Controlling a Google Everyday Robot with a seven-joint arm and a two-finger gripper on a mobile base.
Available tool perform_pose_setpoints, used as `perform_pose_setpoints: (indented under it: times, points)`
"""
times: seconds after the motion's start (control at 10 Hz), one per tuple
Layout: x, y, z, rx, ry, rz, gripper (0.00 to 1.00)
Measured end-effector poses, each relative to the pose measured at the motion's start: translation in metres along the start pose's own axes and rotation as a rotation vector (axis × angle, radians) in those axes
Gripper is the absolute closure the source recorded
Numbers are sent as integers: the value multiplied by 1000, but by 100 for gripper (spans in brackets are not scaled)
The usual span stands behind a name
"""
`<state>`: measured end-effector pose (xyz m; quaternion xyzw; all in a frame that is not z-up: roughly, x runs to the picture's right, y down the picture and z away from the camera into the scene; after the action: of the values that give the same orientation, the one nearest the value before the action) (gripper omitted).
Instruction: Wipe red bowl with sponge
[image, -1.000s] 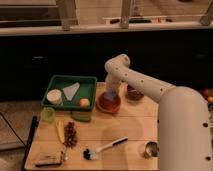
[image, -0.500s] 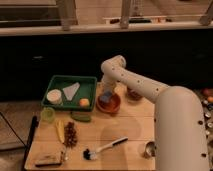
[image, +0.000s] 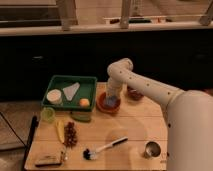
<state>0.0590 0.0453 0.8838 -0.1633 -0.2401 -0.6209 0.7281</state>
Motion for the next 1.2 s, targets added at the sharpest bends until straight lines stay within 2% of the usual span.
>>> perform_pose_setpoints:
  times: [0.4, 0.7, 0.8, 1.0, 1.2]
  points:
    - [32, 5, -5, -31, 38, 29, 99]
    - [42, -18, 7, -23, 19, -10, 99]
    - [40, -25, 12, -22, 6, -27, 99]
    - [20, -49, 17, 8, -25, -106, 99]
    - [-3, -48, 12, 16, -42, -141, 99]
